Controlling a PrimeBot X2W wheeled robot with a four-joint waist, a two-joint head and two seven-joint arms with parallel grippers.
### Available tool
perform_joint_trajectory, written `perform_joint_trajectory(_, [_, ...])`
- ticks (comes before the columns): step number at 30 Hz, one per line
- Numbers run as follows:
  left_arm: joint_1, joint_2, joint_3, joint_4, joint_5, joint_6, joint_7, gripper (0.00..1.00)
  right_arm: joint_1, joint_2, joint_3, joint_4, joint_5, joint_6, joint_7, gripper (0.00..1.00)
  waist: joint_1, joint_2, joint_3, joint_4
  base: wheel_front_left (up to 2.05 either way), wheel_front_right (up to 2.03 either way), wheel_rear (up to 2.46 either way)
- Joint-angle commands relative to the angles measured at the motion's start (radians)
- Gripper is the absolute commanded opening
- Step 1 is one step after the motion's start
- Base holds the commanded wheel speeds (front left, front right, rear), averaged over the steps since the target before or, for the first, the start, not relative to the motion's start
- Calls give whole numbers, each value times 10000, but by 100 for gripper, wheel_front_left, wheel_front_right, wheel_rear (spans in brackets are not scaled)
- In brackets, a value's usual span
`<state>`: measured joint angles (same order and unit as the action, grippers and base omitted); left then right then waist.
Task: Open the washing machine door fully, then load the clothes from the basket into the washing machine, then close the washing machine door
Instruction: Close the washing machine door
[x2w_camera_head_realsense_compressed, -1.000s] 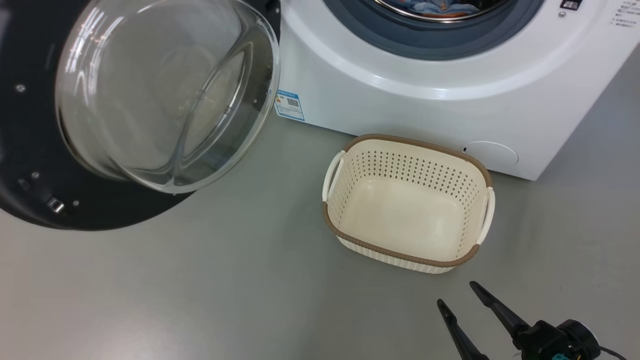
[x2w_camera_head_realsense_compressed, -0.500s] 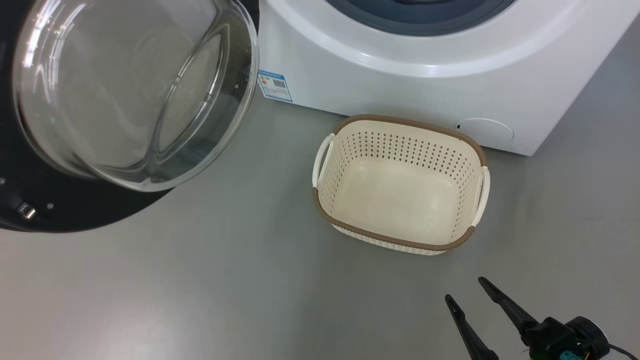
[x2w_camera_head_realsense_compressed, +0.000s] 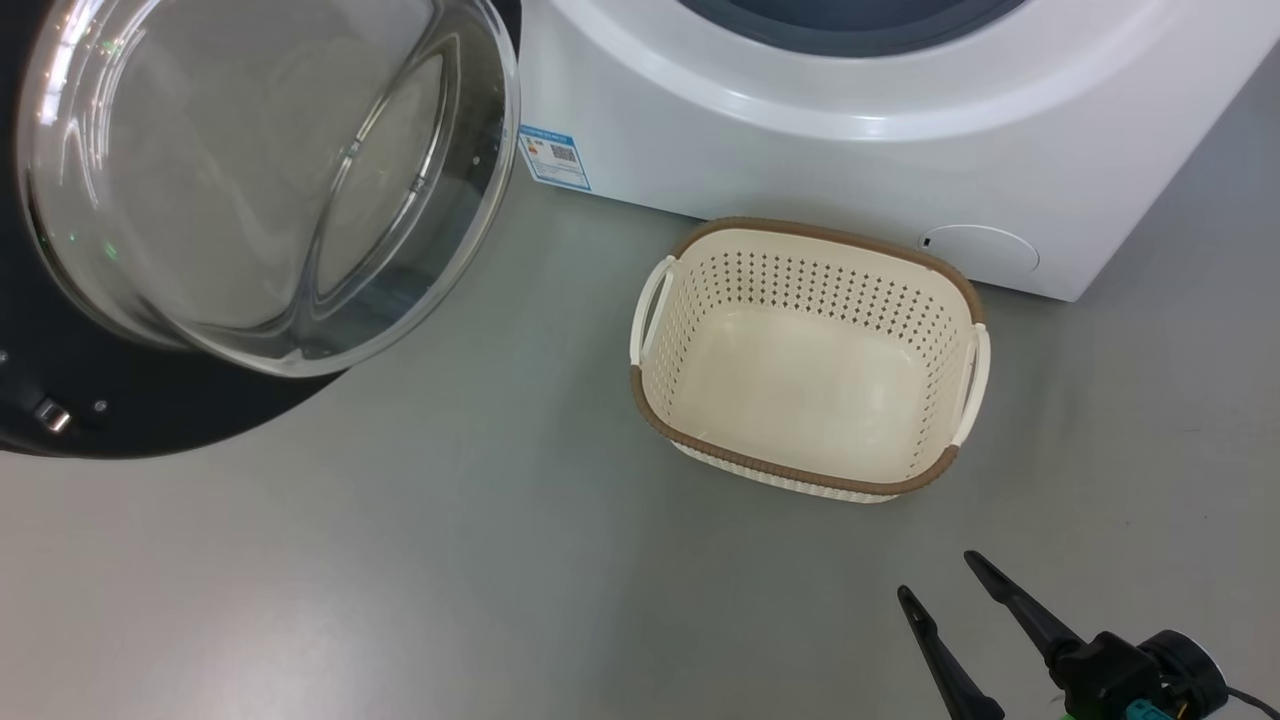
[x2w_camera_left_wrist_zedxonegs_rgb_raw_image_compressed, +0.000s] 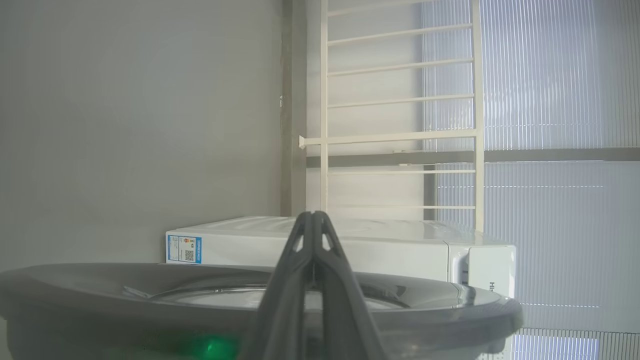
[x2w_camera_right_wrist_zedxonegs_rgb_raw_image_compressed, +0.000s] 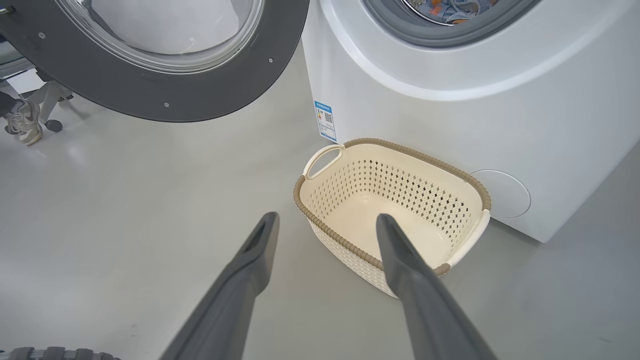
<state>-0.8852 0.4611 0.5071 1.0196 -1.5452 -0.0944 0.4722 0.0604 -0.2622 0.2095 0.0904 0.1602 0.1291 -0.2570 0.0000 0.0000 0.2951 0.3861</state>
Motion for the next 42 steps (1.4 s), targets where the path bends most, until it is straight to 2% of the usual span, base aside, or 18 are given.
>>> perform_joint_trajectory(1, [-60, 589, 1, -216, 20, -126, 266, 0, -176, -126, 196, -227, -69, 16, -48, 100, 0, 0, -24, 25, 0, 0, 0])
perform_joint_trajectory(21, [358, 13, -146, -750, -415, -348, 2003, 0, -80, -195, 308, -148, 10, 16, -48, 100, 0, 0, -322, -60, 0, 0, 0])
perform_joint_trajectory(37, [1135, -592, -441, -1829, -532, -357, 3191, 0, -18, -64, 295, -88, 48, 16, -48, 100, 0, 0, -718, -45, 0, 0, 0])
perform_joint_trajectory(42, [1631, -751, -689, -2540, -457, -215, 3740, 0, 28, 27, 206, -119, 36, 16, -48, 100, 0, 0, -884, -137, 0, 0, 0])
